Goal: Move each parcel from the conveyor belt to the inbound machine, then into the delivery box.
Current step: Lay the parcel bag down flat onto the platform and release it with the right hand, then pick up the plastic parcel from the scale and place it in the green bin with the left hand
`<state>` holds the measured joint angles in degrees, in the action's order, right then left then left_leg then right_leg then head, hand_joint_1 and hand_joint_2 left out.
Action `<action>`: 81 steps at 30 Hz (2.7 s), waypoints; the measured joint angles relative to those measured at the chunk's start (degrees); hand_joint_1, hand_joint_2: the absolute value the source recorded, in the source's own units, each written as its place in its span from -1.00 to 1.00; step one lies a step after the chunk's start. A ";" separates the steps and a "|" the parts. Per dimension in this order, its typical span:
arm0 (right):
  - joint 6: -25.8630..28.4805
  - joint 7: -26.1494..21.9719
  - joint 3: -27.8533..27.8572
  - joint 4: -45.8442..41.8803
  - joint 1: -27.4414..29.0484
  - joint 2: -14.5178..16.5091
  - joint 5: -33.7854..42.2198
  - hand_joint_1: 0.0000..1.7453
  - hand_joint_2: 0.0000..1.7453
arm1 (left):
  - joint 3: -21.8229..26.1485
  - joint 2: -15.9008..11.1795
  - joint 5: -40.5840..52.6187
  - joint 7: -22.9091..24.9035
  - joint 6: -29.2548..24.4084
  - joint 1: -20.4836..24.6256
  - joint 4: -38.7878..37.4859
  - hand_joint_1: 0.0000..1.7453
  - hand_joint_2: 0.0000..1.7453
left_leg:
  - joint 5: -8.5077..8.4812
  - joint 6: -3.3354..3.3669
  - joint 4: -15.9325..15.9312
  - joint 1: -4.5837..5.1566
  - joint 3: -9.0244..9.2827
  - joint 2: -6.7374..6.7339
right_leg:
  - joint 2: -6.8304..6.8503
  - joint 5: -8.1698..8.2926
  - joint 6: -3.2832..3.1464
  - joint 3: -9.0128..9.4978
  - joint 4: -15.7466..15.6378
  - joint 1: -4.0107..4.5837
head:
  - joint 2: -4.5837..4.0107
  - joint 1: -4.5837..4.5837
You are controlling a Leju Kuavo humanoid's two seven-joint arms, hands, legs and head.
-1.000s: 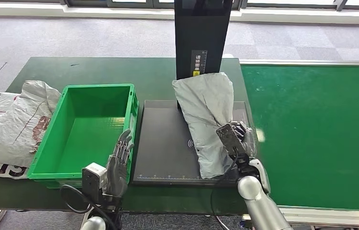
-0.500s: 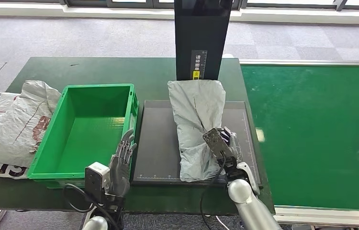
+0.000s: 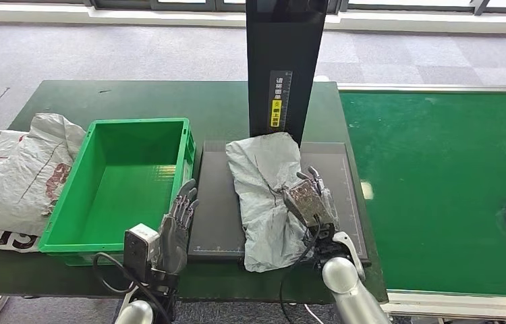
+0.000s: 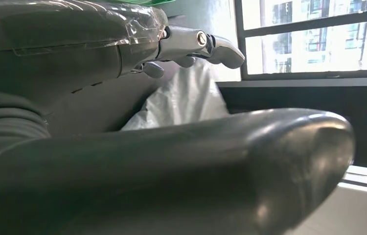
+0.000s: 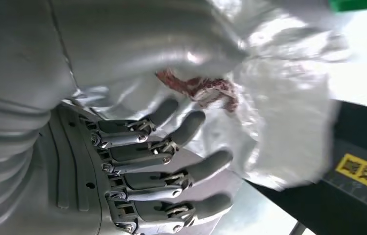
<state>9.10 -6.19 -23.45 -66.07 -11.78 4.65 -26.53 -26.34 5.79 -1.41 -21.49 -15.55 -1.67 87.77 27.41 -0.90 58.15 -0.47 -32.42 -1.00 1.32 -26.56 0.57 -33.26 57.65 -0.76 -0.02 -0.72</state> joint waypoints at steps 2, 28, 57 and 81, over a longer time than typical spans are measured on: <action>-0.17 -0.01 0.00 -3.10 1.77 -0.36 0.85 -1.00 1.00 | 0.00 0.00 1.12 0.43 -0.56 -0.10 0.34 -1.00 -1.00 | 0.01 0.00 0.00 0.00 -0.01 0.00 | 0.00 0.00 0.00 -0.01 0.00 0.00 | 0.00 0.00; 10.09 -12.82 1.03 -27.68 15.59 -3.87 -1.84 -1.00 1.00 | -3.38 -1.64 28.42 7.18 3.91 8.91 -1.55 -1.00 -1.00 | -0.05 -0.01 0.00 0.01 -0.08 -0.01 | 0.01 0.04 -0.03 -0.10 0.00 -0.01 | 0.00 0.02; 23.92 -26.94 -3.22 -38.39 16.93 -8.12 1.71 -1.00 1.00 | -13.44 0.05 40.67 10.10 14.26 29.76 -25.31 -1.00 1.00 | -0.15 0.02 0.00 0.02 -0.06 -0.11 | -0.12 0.18 -0.07 -0.10 0.02 -0.02 | 0.00 0.02; 21.04 -27.84 -6.86 -38.36 14.81 -9.20 2.46 -1.00 1.00 | -23.70 9.66 44.74 8.71 25.93 41.90 -59.75 1.00 1.00 | 0.03 0.16 -0.03 0.03 0.25 0.15 | 0.28 -0.10 0.03 0.97 -0.04 -0.06 | 0.00 0.01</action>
<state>30.14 -34.03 -30.32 -104.43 3.03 -4.55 -24.07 -50.04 15.45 43.33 -12.78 10.38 40.23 28.01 27.44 -0.75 58.12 -0.44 -32.17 -0.84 1.60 -26.67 0.60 -32.29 57.61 -0.82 -0.02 -0.71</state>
